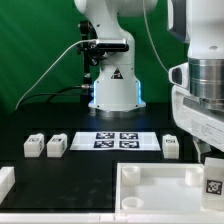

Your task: Assemble one leg

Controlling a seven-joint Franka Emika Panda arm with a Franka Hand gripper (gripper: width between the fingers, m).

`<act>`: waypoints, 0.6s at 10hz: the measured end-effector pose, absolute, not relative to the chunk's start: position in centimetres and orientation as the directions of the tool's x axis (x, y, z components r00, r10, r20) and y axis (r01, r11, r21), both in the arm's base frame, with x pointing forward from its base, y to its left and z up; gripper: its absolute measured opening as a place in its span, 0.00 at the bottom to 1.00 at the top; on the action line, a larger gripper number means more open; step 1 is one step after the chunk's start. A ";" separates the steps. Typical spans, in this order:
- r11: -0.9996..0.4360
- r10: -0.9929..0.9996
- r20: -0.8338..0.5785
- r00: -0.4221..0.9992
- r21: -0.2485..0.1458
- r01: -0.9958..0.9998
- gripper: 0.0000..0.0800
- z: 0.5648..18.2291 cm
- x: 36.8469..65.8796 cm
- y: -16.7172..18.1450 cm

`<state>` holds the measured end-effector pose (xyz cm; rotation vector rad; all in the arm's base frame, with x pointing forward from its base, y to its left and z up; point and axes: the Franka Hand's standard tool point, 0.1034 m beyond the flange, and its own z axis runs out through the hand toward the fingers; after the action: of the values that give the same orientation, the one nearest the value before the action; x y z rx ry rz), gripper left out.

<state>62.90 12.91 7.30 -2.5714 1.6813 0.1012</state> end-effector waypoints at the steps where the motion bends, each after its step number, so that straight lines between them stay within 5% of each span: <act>1: -0.498 -0.862 -0.089 0.499 -0.031 -0.867 0.81 7.3 62.9 12.7; 4: -0.859 -0.509 -0.044 0.860 -0.039 -0.510 0.81 7.2 63.4 11.6; 5: -0.941 -0.333 -0.026 0.942 -0.045 -0.334 0.81 7.2 63.6 11.2; 6: -0.924 -0.380 -0.029 0.925 -0.047 -0.381 0.81 7.2 63.6 11.3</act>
Offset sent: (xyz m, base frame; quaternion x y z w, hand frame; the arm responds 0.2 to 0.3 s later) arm 0.0103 -0.0116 0.0011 -0.0224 0.0178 -0.3920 0.9195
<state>63.56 11.33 7.21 -3.0311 0.5989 0.0300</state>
